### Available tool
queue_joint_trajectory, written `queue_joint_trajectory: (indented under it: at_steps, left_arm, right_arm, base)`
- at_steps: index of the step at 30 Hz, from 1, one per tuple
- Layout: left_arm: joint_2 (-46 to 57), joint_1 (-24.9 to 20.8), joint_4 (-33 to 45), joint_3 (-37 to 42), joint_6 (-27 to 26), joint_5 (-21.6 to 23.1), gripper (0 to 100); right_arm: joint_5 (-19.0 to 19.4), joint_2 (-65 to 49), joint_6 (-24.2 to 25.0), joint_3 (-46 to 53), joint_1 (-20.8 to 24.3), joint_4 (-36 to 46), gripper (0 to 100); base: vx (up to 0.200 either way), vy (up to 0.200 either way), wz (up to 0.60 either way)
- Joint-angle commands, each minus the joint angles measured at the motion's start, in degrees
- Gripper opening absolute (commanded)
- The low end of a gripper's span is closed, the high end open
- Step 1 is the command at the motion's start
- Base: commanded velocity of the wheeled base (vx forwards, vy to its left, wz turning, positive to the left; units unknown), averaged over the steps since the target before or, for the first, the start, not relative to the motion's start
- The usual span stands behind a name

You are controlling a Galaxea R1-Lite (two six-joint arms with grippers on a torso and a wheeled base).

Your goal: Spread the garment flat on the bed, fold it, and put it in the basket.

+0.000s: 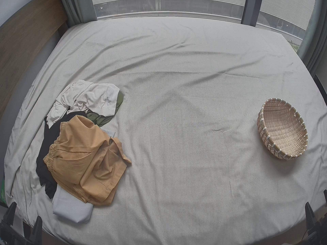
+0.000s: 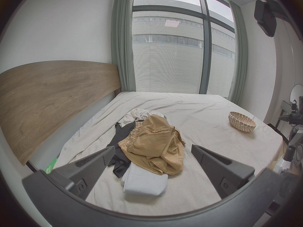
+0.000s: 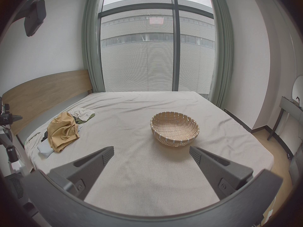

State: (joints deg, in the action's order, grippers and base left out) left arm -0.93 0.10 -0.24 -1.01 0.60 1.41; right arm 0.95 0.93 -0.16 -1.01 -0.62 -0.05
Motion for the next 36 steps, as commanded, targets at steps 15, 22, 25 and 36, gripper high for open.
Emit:
queue_joint_trajectory:
  at_steps: [15, 22, 25, 36]
  left_arm:
    - [0.9, -0.1, 0.1, 1.0, -0.4, 0.1, 100]
    - [0.9, -0.1, 0.1, 1.0, -0.8, 0.4, 100]
    - [0.9, -0.1, 0.1, 1.0, -0.9, 0.4, 100]
    - [-10.1, -3.9, -2.2, -15.2, 0.2, 0.9, 100]
  right_arm:
    - [0.0, -0.2, 0.0, 0.9, 0.0, 0.0, 100]
    - [0.0, -0.2, 0.0, 0.9, 0.0, 0.0, 100]
    - [0.0, -0.2, 0.0, 0.9, 0.0, 0.0, 100]
    - [0.0, -0.2, 0.0, 0.9, -0.1, 0.0, 100]
  base:
    - [0.000, 0.000, 0.00]
    - [0.000, 0.000, 0.00]
    - [0.000, 0.000, 0.00]
    - [0.000, 0.000, 0.00]
